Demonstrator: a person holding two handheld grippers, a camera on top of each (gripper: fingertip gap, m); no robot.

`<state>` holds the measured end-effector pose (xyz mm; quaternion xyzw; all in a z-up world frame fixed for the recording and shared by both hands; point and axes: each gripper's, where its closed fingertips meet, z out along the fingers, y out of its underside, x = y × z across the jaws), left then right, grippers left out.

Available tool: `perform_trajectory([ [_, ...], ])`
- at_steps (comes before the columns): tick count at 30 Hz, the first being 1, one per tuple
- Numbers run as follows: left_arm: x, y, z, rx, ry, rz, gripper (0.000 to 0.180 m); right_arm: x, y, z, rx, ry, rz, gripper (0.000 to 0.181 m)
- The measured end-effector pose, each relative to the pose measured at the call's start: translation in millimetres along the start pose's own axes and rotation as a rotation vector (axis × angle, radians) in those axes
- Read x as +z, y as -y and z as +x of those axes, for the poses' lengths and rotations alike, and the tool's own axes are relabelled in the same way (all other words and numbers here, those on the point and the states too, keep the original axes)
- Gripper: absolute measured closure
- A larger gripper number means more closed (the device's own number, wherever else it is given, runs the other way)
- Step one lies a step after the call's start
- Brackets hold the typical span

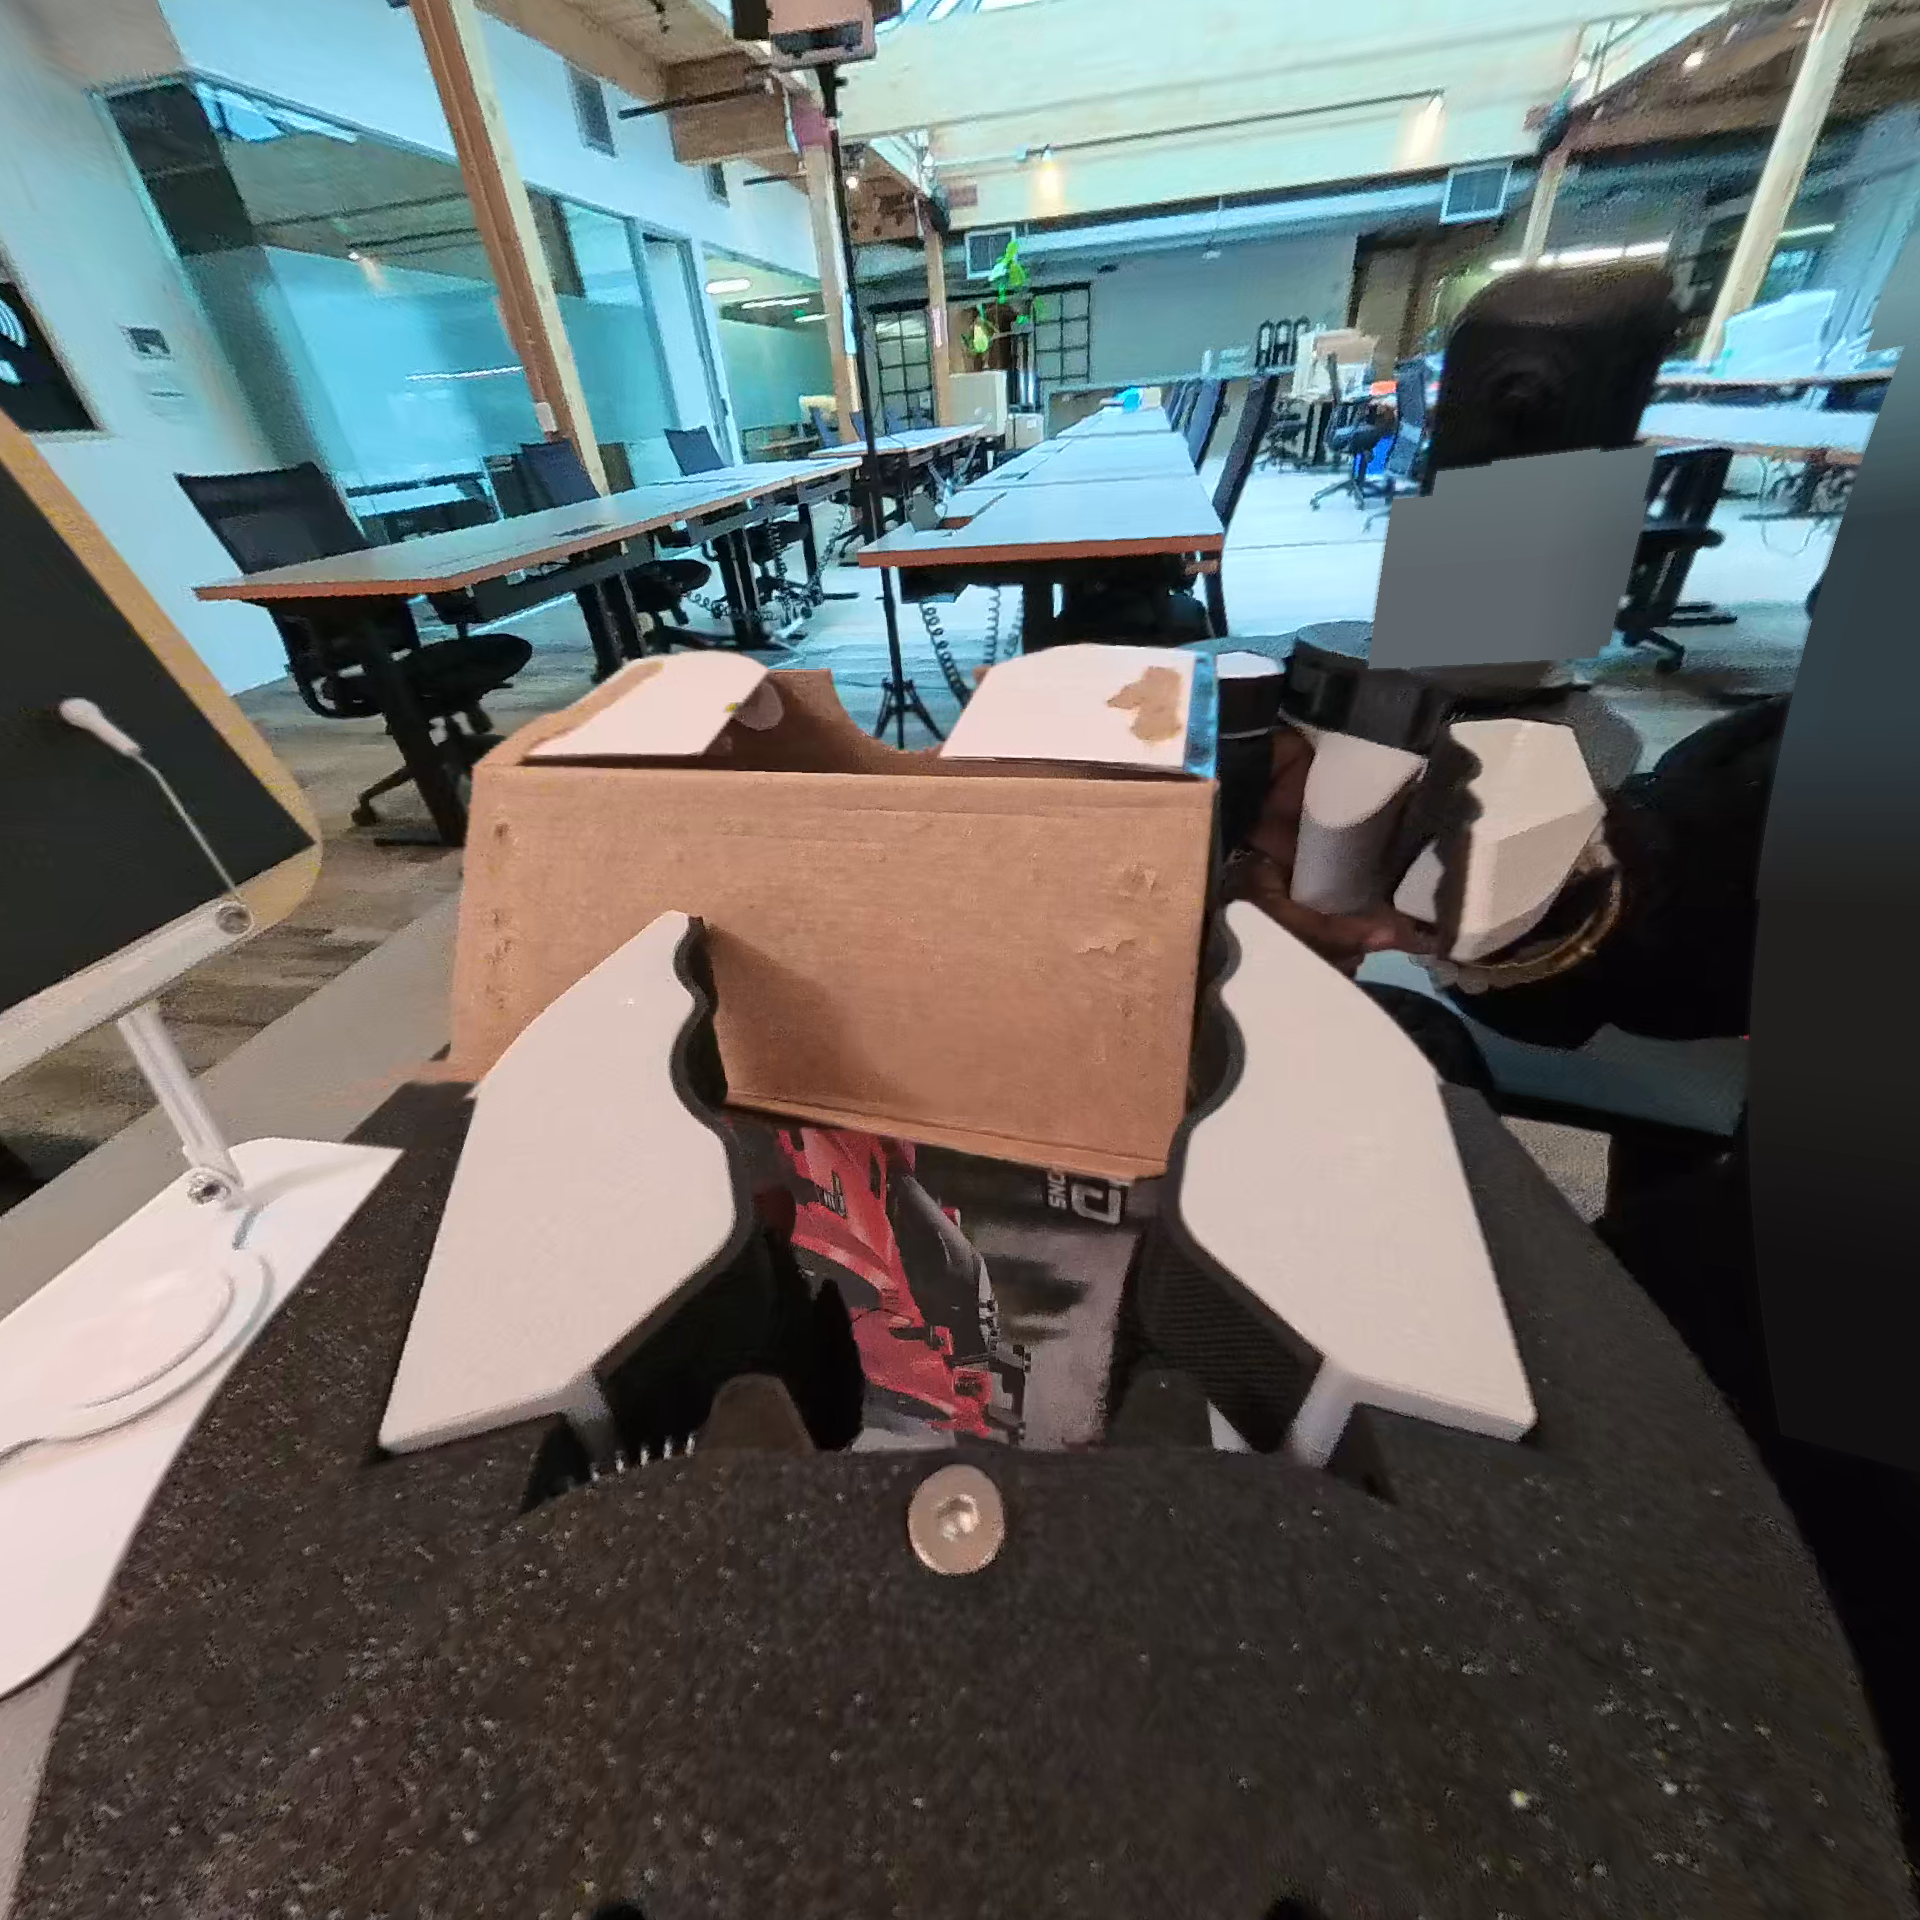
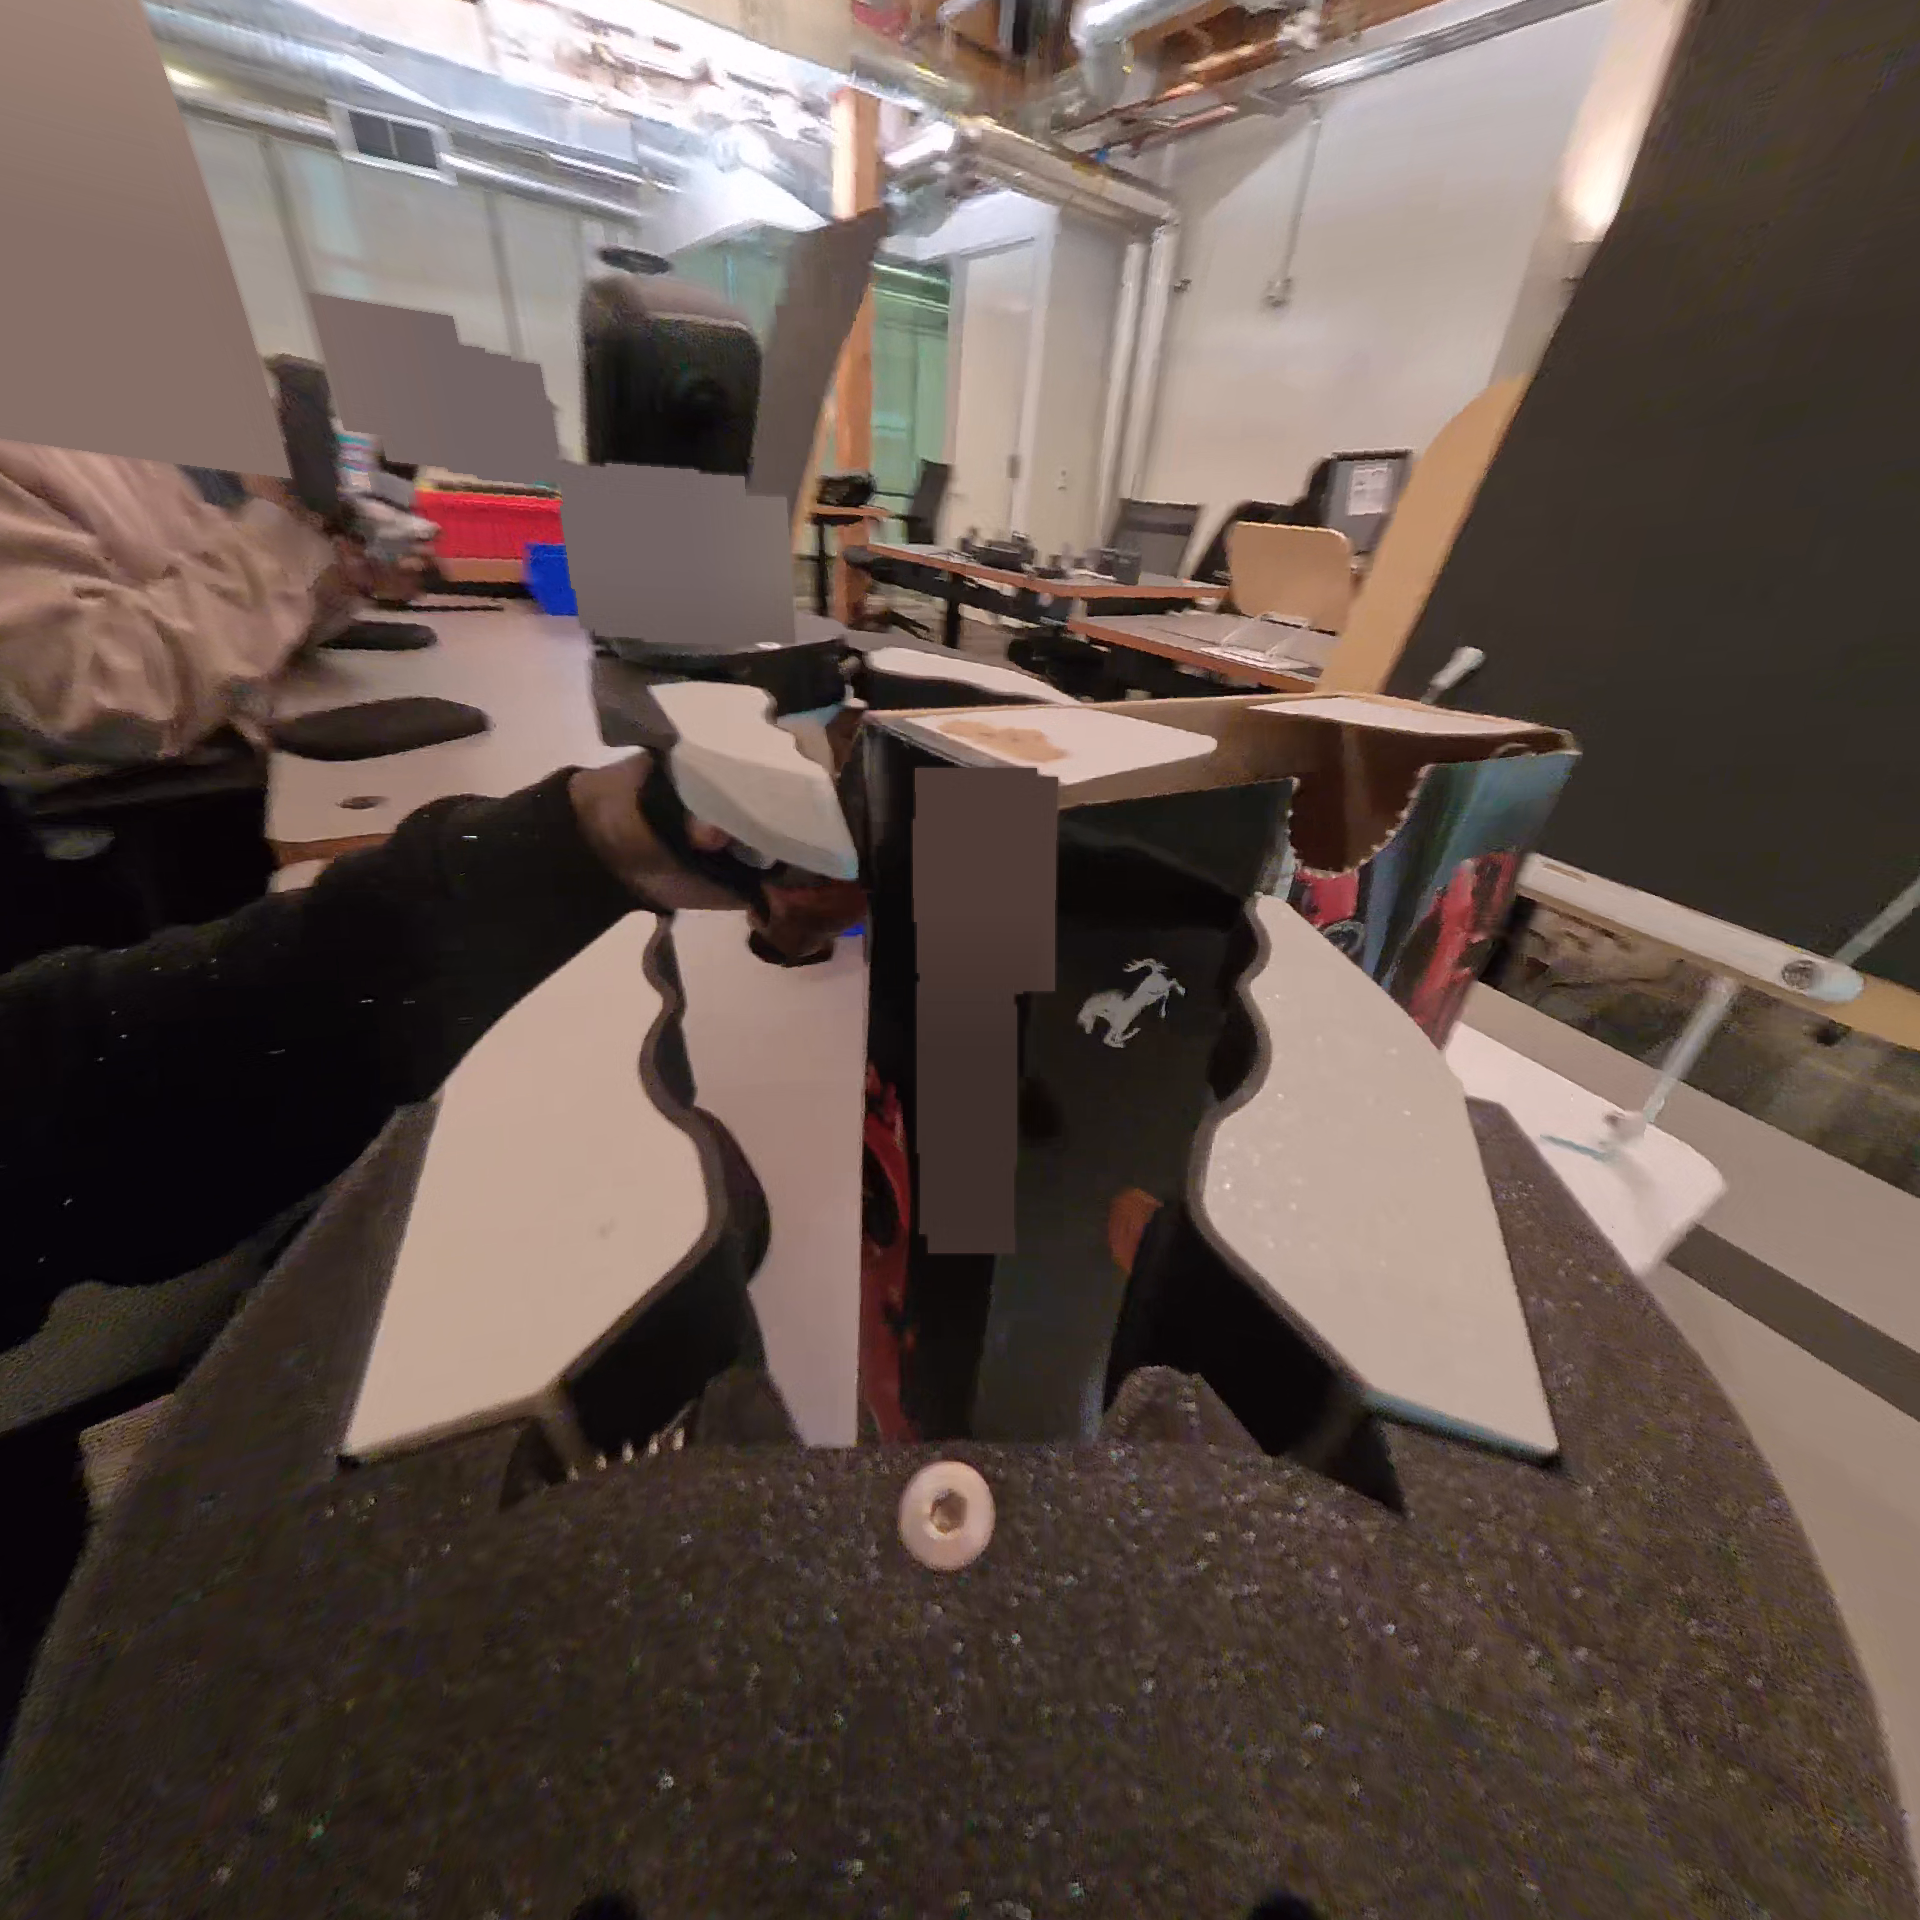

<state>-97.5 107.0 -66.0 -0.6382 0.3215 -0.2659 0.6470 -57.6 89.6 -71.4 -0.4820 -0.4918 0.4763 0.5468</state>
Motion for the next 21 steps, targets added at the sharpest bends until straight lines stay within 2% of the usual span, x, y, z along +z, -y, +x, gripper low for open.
perform_trajectory([
  [3,-6,0,-2,0.014,0.052,0.014,0.088,-5,1,0,0.02,0.07,0.021,0.085],
  [7,-20,7,-1,0.079,0.308,0.042,0.065,-20,8,0,-0.008,0.236,0.038,0.086],
  [10,-31,20,18,0.17,0.502,0.078,0.059,-32,8,16,-0.028,0.411,-0.019,0.076],
  [12,-35,28,39,0.206,0.599,0.105,0.063,-36,9,44,-0.076,0.496,-0.057,0.07],
  [14,-24,19,61,0.158,0.606,0.07,0.071,-32,13,79,-0.101,0.548,-0.079,0.064],
  [16,-8,-7,70,0.084,0.634,-0.003,0.067,-18,10,111,-0.127,0.585,-0.099,0.065],
  [21,20,-57,49,0.057,0.787,-0.129,0.062,25,-18,116,-0.053,0.788,-0.129,0.072],
])
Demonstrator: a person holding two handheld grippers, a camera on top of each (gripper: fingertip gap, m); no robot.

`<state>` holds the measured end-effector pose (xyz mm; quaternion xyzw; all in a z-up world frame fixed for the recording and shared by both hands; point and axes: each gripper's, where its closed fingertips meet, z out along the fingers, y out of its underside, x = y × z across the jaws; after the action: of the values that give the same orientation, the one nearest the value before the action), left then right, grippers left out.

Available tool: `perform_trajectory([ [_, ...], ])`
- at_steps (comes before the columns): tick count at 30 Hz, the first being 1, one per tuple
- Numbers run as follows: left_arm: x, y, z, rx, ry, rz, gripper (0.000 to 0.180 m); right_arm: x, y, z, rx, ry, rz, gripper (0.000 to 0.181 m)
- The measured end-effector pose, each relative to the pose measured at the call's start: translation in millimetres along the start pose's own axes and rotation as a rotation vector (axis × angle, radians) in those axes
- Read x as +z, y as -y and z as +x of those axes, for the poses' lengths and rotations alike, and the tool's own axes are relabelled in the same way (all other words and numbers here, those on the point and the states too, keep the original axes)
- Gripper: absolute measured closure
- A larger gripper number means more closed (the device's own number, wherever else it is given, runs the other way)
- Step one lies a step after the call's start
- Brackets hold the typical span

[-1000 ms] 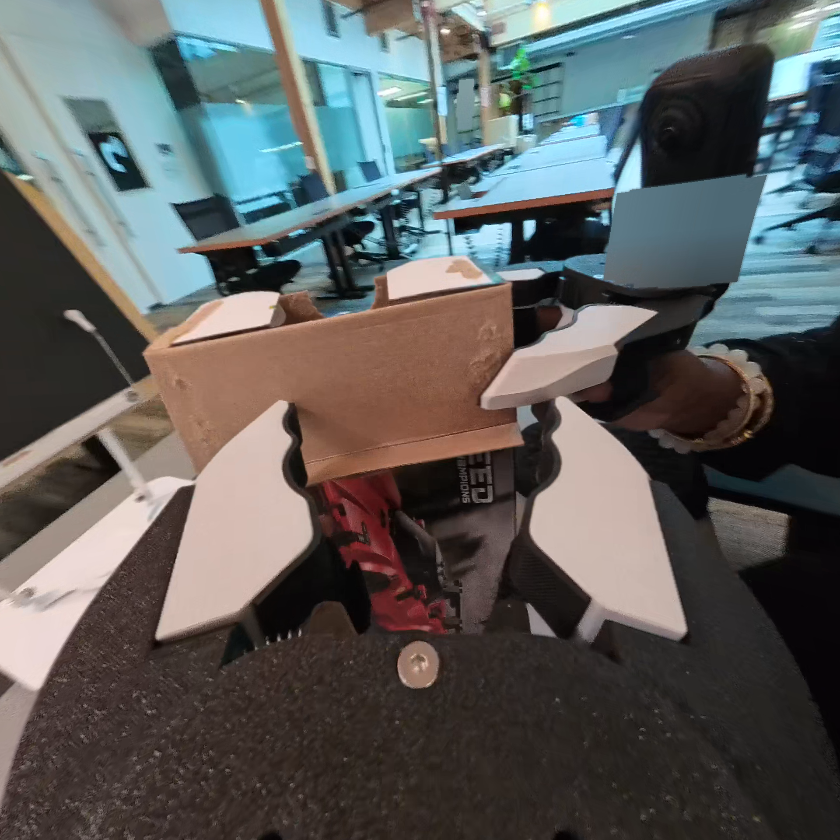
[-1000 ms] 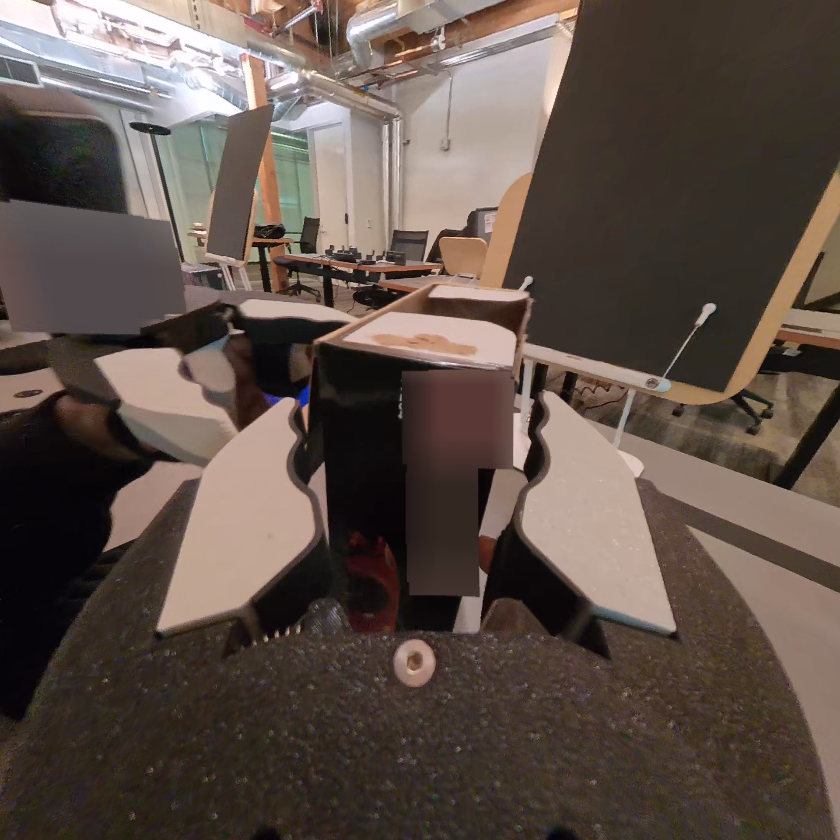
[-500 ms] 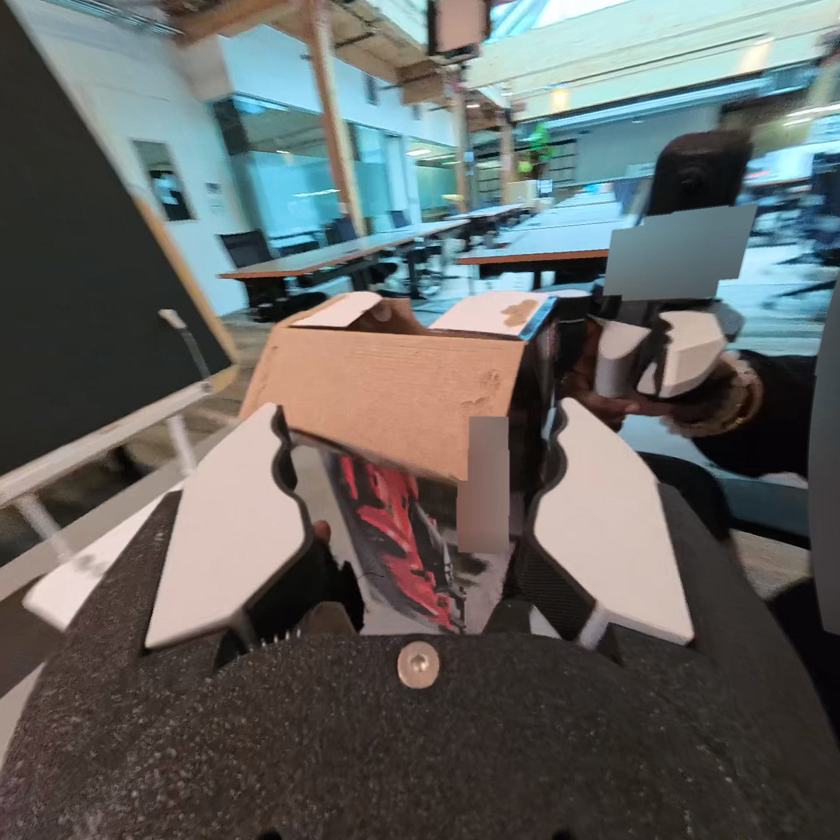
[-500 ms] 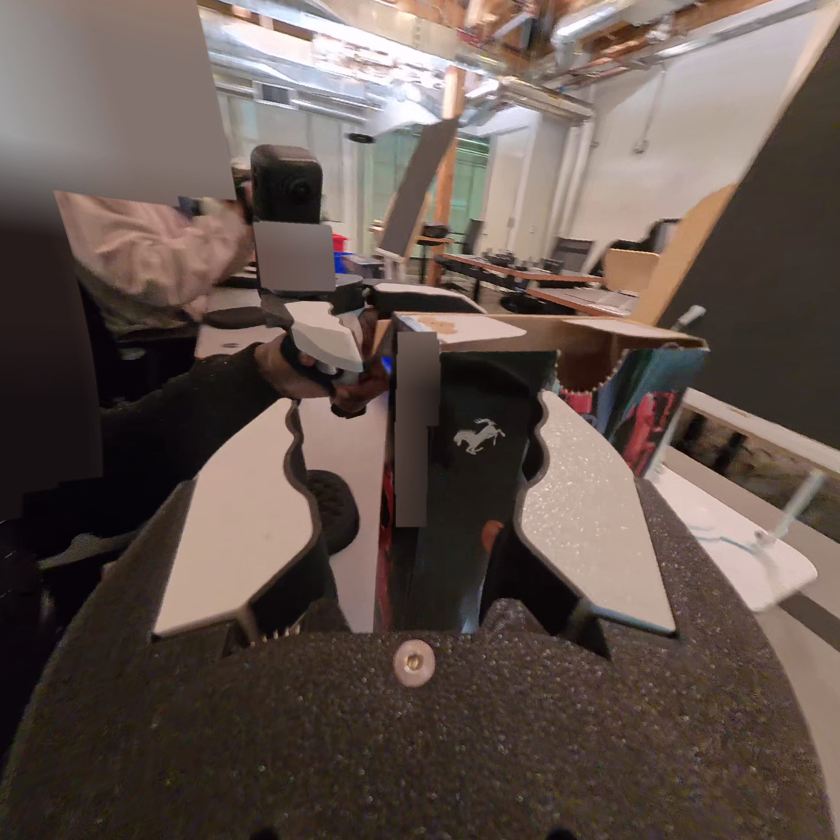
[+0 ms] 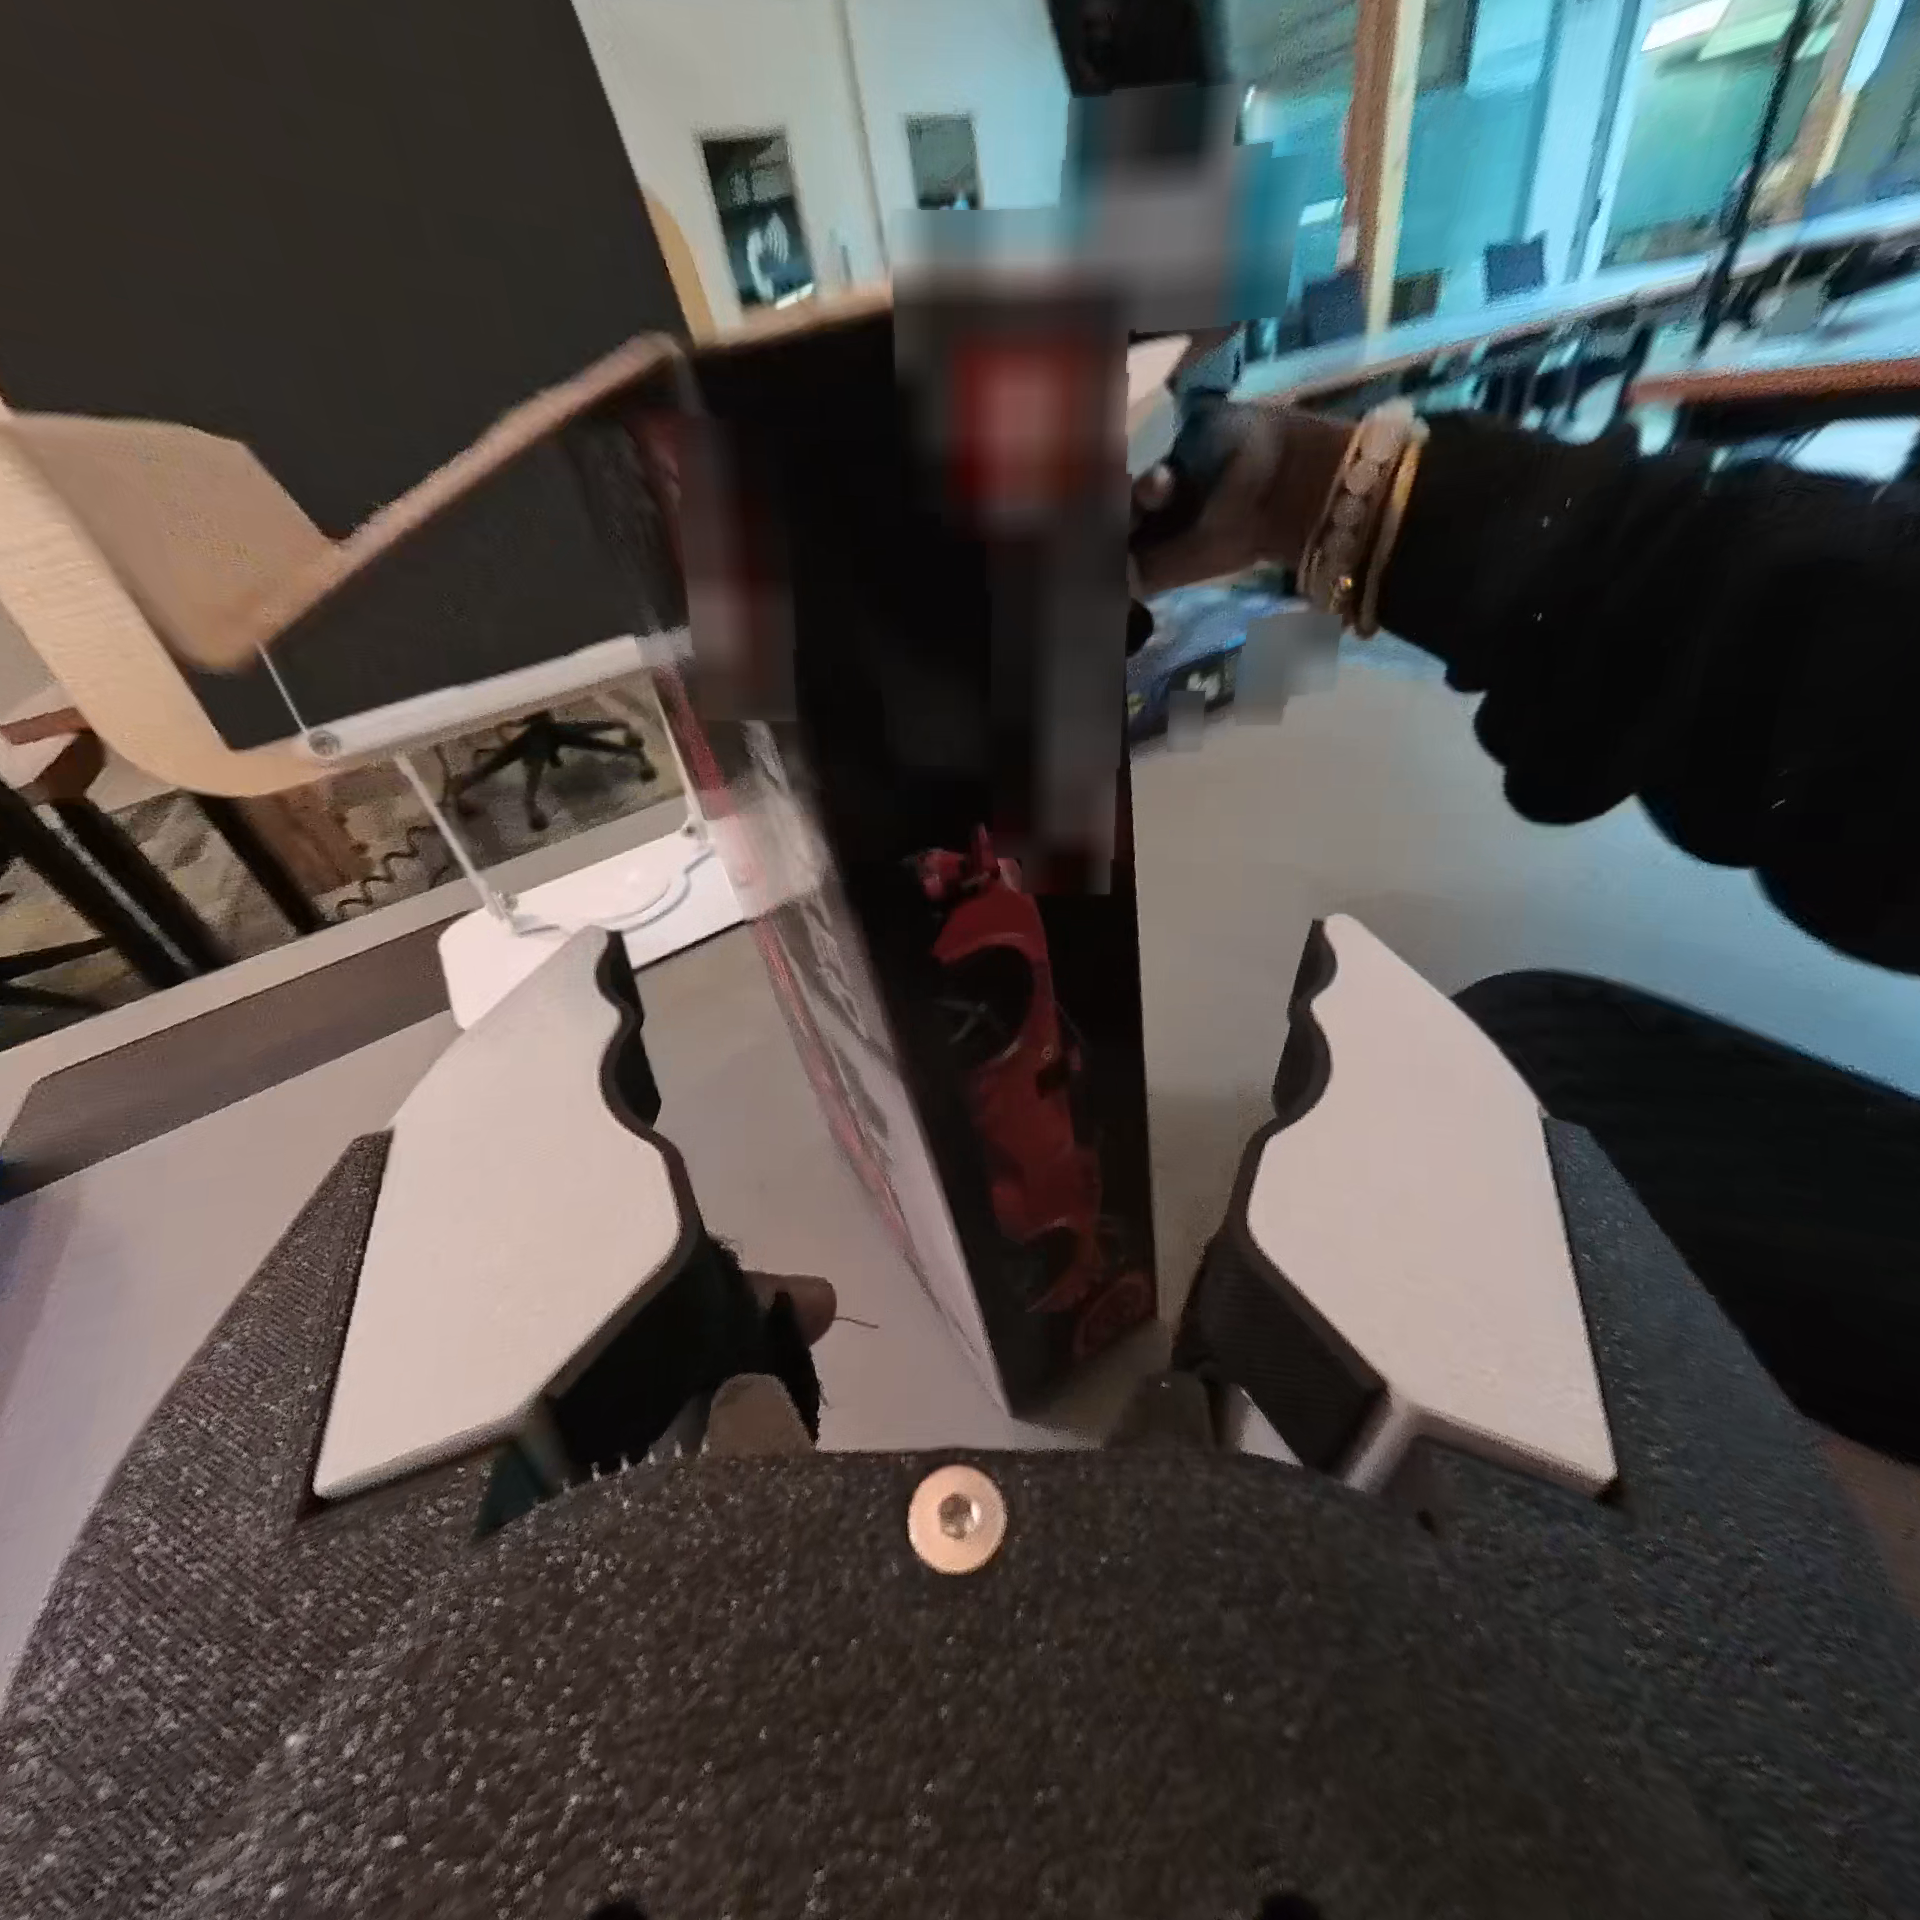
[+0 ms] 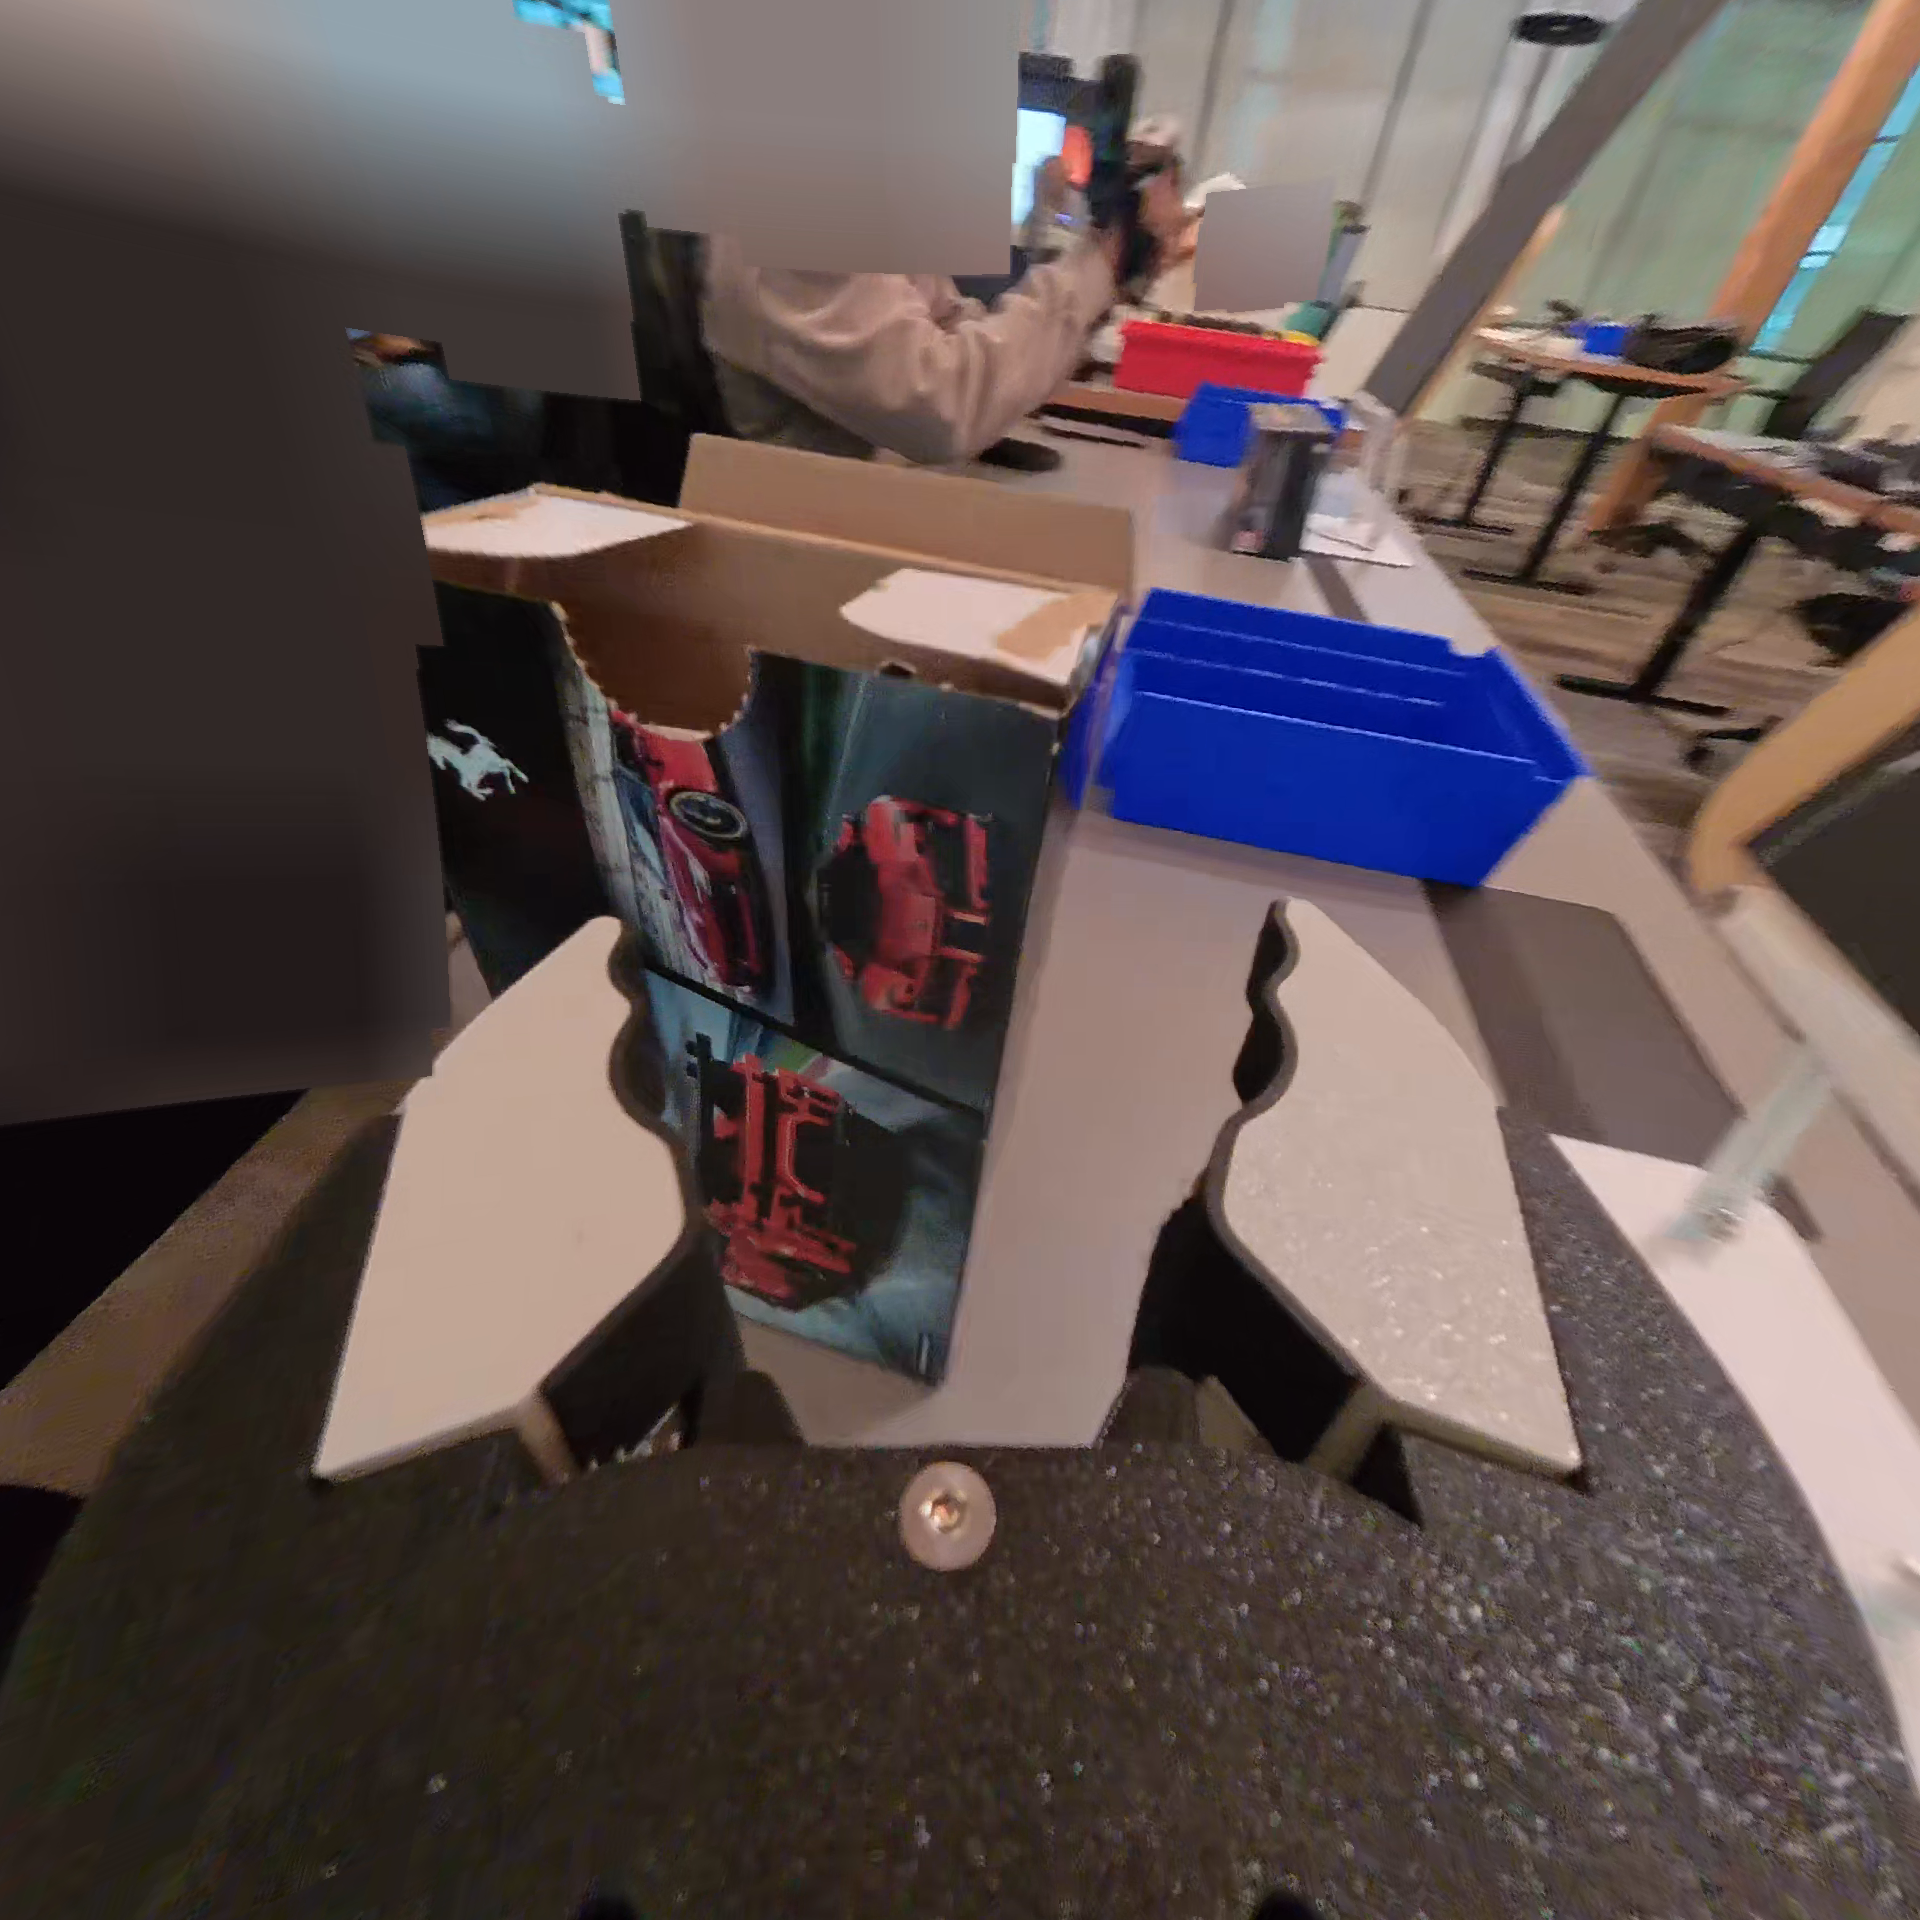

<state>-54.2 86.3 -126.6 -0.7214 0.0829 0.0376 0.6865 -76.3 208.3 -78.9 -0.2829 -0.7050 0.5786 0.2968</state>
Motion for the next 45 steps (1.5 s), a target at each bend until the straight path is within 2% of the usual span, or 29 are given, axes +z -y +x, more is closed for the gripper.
perform_trajectory([
  [2,15,-9,2,0.053,0.023,-0.045,0.058,16,-8,-4,0.021,0.081,0.04,0.08],
  [5,22,-7,-11,0.098,0.049,-0.016,0.077,26,-11,-17,0.001,0.125,0.059,0.097],
  [13,17,-19,-24,0.019,-0.393,-0.171,0.084,12,-18,-30,-0.121,-0.208,-0.041,0.097],
  [16,15,-21,-31,0.059,-0.469,-0.205,0.091,3,-24,-39,-0.144,-0.349,-0.08,0.095],
  [22,12,-21,-41,0.141,-0.582,-0.219,0.111,-9,-25,-53,-0.15,-0.605,-0.147,0.104],
  [24,9,-18,-43,0.09,-0.601,-0.185,0.109,-11,-27,-58,-0.194,-0.586,-0.178,0.105],
  [26,7,-3,-40,-0.02,-0.606,-0.103,0.076,-15,-26,-55,-0.182,-0.522,-0.151,0.1],
  [28,9,1,-36,-0.044,-0.589,-0.083,0.062,-14,-24,-51,-0.112,-0.392,-0.089,0.087],
  [30,19,-3,-30,-0.014,-0.557,-0.091,0.057,-7,-28,-45,-0.051,-0.276,-0.066,0.076],
  [32,30,-4,-28,-0.02,-0.524,-0.085,0.062,1,-34,-36,-0.021,-0.223,-0.078,0.07],
  [34,36,-1,-31,0.017,-0.506,-0.052,0.093,7,-33,-36,-0.016,-0.21,-0.079,0.087],
  [36,34,-2,-32,0.054,-0.554,-0.052,0.095,4,-31,-39,-0.066,-0.261,-0.091,0.103],
  [39,27,-4,-35,0.075,-0.707,-0.031,0.095,4,-28,-59,-0.073,-0.284,-0.097,0.108],
  [45,15,-7,-36,0.113,-1.007,-0.022,0.096,-8,-20,-91,-0.178,-0.178,-0.233,0.104],
])
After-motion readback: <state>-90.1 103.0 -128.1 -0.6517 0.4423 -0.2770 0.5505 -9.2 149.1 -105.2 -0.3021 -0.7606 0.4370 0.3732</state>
